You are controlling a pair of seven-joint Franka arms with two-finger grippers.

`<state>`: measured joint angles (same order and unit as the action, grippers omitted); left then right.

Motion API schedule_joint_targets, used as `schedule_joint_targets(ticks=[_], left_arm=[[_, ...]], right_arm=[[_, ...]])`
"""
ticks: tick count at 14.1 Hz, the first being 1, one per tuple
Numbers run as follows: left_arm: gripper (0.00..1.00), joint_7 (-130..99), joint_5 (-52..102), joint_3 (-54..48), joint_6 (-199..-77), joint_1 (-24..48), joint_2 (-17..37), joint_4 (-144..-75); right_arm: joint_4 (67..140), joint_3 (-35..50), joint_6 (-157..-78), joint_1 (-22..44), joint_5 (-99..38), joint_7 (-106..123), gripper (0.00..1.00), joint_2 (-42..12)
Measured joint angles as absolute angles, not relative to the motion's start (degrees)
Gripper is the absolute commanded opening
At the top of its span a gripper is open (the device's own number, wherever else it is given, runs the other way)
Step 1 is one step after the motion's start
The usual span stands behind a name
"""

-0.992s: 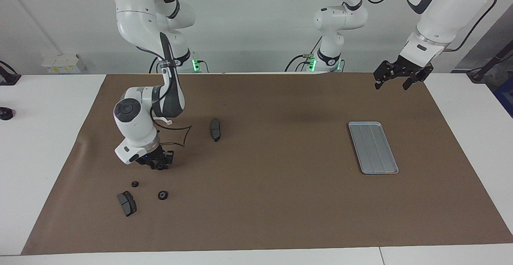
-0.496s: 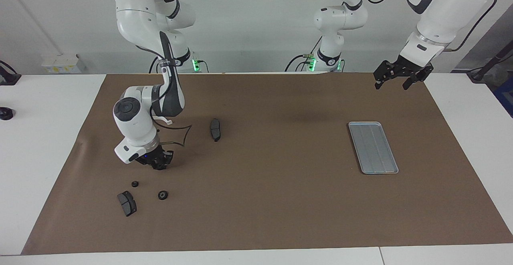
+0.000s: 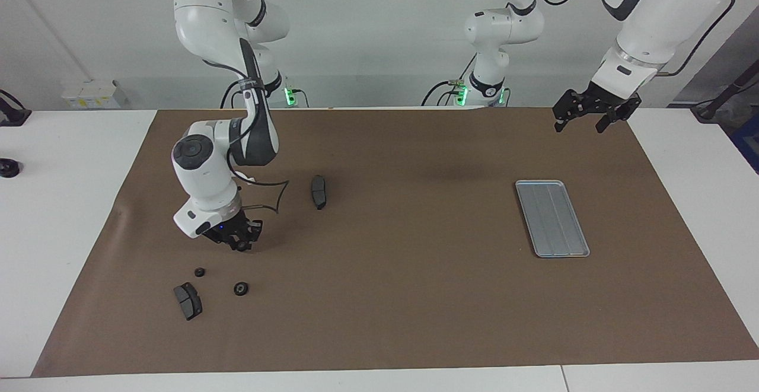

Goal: Pick bearing gear from pile to tray
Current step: 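Carry the bearing gear with the right gripper toward the tray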

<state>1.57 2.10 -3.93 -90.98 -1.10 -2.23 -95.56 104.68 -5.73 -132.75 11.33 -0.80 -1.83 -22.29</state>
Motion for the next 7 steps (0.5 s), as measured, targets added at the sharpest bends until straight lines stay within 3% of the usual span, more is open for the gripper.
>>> schedule_joint_targets(ticks=[7], left_arm=[[1.0,1.57,2.1,-3.93,-90.98,-1.1,-2.23,-95.56]], right_arm=[[97.53,-3.49,-132.35,26.08,-0.8,-9.66,0.15,-21.67]])
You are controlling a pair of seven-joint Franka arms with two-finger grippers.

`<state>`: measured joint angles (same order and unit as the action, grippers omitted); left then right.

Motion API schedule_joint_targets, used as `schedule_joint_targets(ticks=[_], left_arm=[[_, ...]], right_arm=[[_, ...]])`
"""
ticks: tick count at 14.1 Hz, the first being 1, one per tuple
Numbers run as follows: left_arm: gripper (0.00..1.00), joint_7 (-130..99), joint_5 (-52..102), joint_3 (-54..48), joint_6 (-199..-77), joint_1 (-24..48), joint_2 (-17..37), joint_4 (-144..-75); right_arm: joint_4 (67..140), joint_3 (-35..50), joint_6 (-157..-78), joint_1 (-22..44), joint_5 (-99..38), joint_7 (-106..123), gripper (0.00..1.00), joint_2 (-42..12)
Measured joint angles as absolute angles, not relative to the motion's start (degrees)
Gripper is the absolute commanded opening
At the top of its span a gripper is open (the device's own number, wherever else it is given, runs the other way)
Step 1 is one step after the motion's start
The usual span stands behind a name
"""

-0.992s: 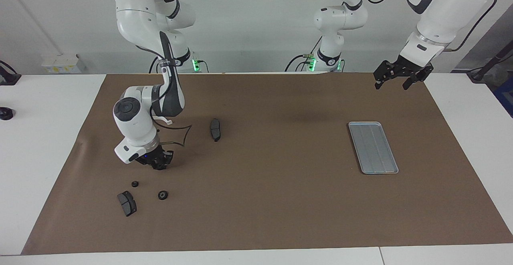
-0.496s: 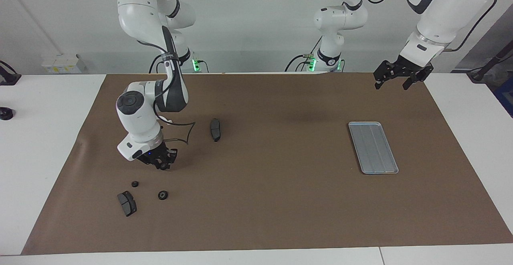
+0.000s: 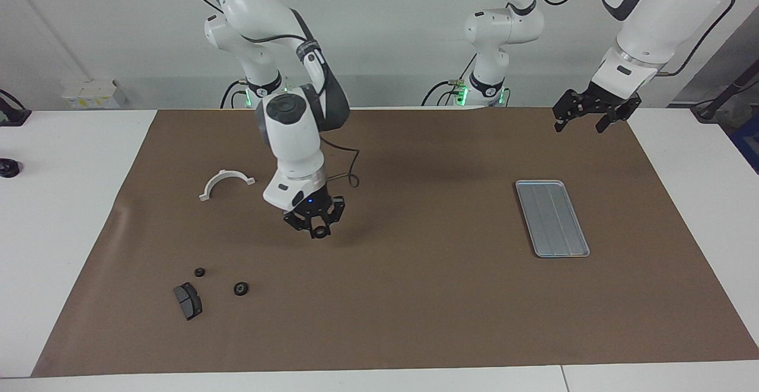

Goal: Pick bearing gear from pile to tray
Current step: 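Carry the bearing gear with the right gripper toward the tray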

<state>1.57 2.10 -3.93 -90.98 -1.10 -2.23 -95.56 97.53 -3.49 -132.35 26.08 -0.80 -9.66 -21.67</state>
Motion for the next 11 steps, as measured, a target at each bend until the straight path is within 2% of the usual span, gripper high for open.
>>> schedule_joint_targets(ticks=[4,7,9,11], left_arm=[[1.0,1.57,2.1,-3.93,-90.98,-1.1,-2.23,-95.56],[1.0,1.57,2.1,-3.93,-90.98,-1.1,-2.23,-95.56],[1.0,1.57,2.1,-3.93,-90.98,-1.1,-2.23,-95.56],[1.0,1.48,2.1,-3.9,-90.98,-1.15,-2.23,-95.56]], right_arm=[[95.98,-3.45,-138.79,34.27,-0.75,-14.52,0.15,-22.89],[92.6,-3.53,-142.57,39.18,-0.2,-18.97,0.19,-26.88],[88.86,-3.55,-144.86,40.64,2.74,-23.75,0.25,-31.45],[85.97,-3.52,-146.94,41.19,5.18,-26.75,0.37,-35.92]])
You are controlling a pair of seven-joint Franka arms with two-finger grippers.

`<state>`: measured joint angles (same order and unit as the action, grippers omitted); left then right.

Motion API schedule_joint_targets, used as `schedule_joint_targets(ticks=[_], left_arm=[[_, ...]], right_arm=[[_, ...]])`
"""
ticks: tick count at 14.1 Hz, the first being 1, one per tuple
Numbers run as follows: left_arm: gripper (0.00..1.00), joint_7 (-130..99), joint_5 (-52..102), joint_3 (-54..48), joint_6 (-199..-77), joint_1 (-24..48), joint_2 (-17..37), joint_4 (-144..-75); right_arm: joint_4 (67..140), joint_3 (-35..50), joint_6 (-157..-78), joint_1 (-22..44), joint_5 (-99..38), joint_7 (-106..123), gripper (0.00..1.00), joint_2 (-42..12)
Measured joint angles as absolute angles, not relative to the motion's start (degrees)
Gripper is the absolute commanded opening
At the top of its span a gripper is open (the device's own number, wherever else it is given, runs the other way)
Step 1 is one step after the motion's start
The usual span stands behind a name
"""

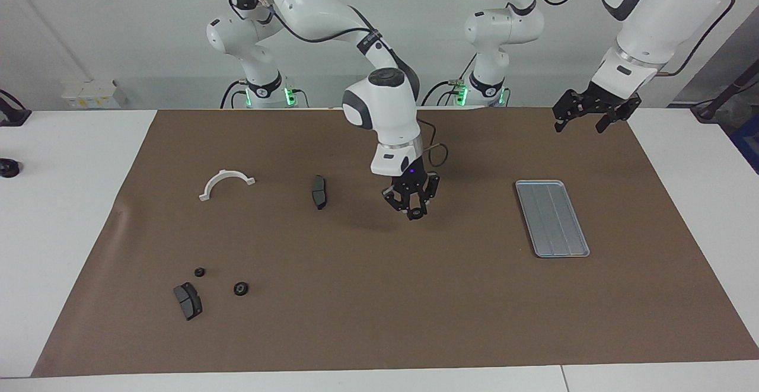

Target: Pick bearing gear from pile to tray

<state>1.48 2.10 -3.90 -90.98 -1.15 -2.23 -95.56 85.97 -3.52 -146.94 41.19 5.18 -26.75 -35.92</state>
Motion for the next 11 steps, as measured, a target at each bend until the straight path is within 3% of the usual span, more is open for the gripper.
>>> schedule_joint_targets(ticks=[2,5,11], left_arm=[[1.0,1.39,2.1,-3.73,-91.45,-1.56,-2.23,-95.57],[1.0,1.39,2.1,-3.8,-96.3,-2.01,-2.23,-96.45],[1.0,1.1,2.11,-4.99,-106.72,-1.24,-1.63,-101.11]], right_arm=[[84.27,-3.52,-149.19,42.47,5.63,-28.48,0.63,-39.01],[83.02,-3.54,-149.43,45.36,5.63,-32.21,0.88,-39.53],[82.37,-5.48,-149.1,45.6,6.89,-34.96,0.89,-39.5]])
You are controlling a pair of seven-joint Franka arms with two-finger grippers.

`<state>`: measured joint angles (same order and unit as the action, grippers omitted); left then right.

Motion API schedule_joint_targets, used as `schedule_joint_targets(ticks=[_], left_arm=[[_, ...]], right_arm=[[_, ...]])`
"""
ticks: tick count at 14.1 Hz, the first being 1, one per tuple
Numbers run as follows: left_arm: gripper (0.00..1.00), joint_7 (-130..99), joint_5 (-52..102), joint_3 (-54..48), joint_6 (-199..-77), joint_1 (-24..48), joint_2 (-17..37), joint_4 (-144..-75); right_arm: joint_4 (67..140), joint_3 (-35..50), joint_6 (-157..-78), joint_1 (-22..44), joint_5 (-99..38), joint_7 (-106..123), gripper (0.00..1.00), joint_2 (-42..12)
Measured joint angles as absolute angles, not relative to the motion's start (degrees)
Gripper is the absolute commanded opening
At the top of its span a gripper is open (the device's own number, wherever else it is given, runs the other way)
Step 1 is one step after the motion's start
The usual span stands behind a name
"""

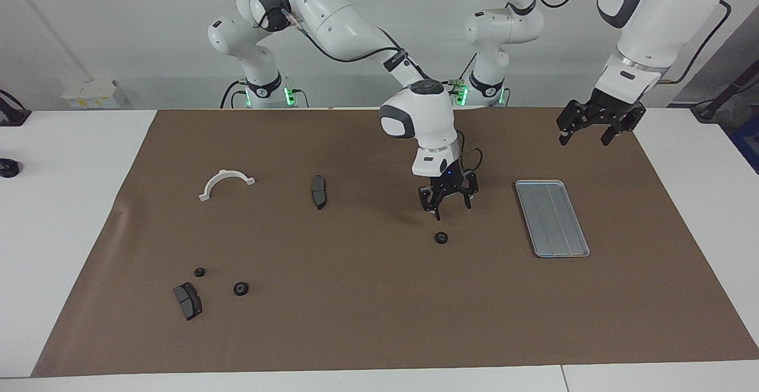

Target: Pick bearing gear from pile to tray

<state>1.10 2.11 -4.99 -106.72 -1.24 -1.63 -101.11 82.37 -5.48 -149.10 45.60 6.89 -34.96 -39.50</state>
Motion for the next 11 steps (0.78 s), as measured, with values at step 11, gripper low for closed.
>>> schedule_joint_targets(ticks=[11], left_arm=[[1.0,-35.21,-9.25,-5.44,-133.9,17.82,19.73,-104.09]], right_arm=[[79.77,-5.79,-140.22,18.15,7.58,-17.11,0.81,-38.0]])
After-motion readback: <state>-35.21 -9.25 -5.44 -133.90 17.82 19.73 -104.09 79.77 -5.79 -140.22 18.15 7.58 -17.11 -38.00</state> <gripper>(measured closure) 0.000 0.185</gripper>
